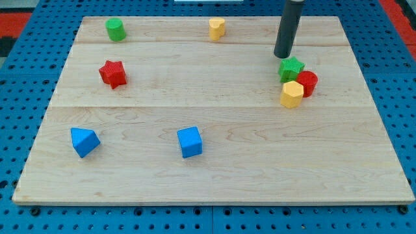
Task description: Place the yellow heart close to the green circle
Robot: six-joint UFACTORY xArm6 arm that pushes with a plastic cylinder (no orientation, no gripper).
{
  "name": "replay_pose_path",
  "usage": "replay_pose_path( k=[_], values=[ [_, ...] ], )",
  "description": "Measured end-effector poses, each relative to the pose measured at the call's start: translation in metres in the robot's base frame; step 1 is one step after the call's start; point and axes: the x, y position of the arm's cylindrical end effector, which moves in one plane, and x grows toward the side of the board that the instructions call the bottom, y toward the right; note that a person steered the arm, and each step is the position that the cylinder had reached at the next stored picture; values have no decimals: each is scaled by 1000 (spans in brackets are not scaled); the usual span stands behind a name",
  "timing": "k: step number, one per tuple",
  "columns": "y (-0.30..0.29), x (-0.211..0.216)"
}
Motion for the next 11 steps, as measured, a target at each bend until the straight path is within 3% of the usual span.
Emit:
replay_pose_path(
  k=[3, 6, 9, 11],
  values=[
    [-4, -27],
    [-69, -63],
    [-77, -63],
    [-143, -63]
  ],
)
